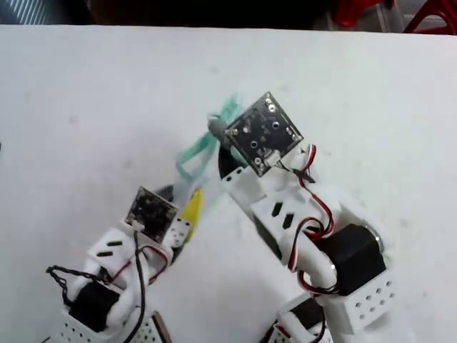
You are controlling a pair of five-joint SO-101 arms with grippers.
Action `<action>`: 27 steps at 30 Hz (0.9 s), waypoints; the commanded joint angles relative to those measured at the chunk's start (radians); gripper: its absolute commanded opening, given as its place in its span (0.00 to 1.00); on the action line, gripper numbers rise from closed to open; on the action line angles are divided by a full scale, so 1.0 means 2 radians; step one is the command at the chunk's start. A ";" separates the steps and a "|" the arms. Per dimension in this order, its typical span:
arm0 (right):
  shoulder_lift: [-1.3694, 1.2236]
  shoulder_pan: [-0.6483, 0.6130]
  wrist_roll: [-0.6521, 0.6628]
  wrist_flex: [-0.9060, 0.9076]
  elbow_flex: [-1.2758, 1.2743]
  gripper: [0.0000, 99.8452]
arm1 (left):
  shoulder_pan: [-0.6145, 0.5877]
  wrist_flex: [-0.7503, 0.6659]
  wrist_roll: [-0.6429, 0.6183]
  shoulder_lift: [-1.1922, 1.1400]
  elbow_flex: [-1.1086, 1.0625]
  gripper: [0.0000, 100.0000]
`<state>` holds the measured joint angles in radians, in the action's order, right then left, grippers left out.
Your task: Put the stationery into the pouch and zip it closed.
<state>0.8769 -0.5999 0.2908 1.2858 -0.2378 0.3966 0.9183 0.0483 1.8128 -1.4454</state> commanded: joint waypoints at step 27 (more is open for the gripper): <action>0.028 0.009 0.116 0.092 -0.142 0.25 | -0.039 -0.031 -0.023 0.004 0.018 0.02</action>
<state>0.9352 -0.6291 0.5178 1.5037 -0.4925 0.3353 0.8922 0.0161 1.8113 -1.4454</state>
